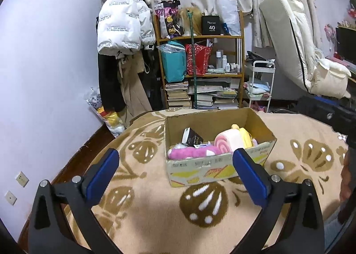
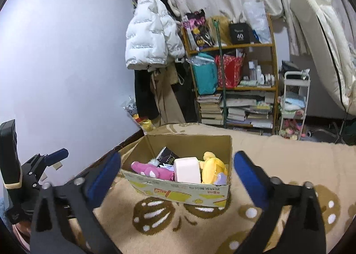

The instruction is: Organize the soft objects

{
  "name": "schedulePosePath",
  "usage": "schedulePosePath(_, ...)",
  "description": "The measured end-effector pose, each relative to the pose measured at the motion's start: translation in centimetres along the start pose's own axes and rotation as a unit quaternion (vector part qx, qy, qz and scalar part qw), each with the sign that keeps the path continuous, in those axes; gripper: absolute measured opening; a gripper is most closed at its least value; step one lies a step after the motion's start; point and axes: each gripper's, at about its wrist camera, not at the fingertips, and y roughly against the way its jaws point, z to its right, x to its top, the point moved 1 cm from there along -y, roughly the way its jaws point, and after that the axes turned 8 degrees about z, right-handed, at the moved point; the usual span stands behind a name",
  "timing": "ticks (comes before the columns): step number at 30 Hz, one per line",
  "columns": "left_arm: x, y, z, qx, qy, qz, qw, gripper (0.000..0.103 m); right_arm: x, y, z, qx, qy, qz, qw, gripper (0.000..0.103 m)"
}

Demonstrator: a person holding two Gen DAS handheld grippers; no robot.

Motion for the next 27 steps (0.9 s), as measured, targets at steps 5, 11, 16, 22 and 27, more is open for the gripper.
schedulePosePath(5,-0.4,1.9,-0.5,0.004,0.010,0.003,0.9999,0.101,0.0,2.0,-0.6,0.002,0.005,0.001,1.000,0.103)
schedulePosePath(11,-0.9,4.1,-1.0,0.013,0.016,0.021,0.9996,0.101,-0.3,4.4,-0.8,-0.005,0.000,0.011,1.000,0.103)
schedulePosePath(16,-1.4,5.4,-1.1,0.019,0.017,0.045,0.9987,0.101,-0.6,6.1,-0.8,-0.011,0.011,0.033,0.999,0.103)
schedulePosePath(22,-1.9,5.4,-1.3,0.010,0.022,0.046,0.9986,0.101,-0.8,6.8,-0.4,-0.013,0.009,0.048,0.999,0.103)
schedulePosePath(27,-2.1,5.0,-1.6,0.017,0.030,0.047,0.9983,0.101,-1.2,6.6,0.2,-0.017,0.005,0.047,0.999,0.103)
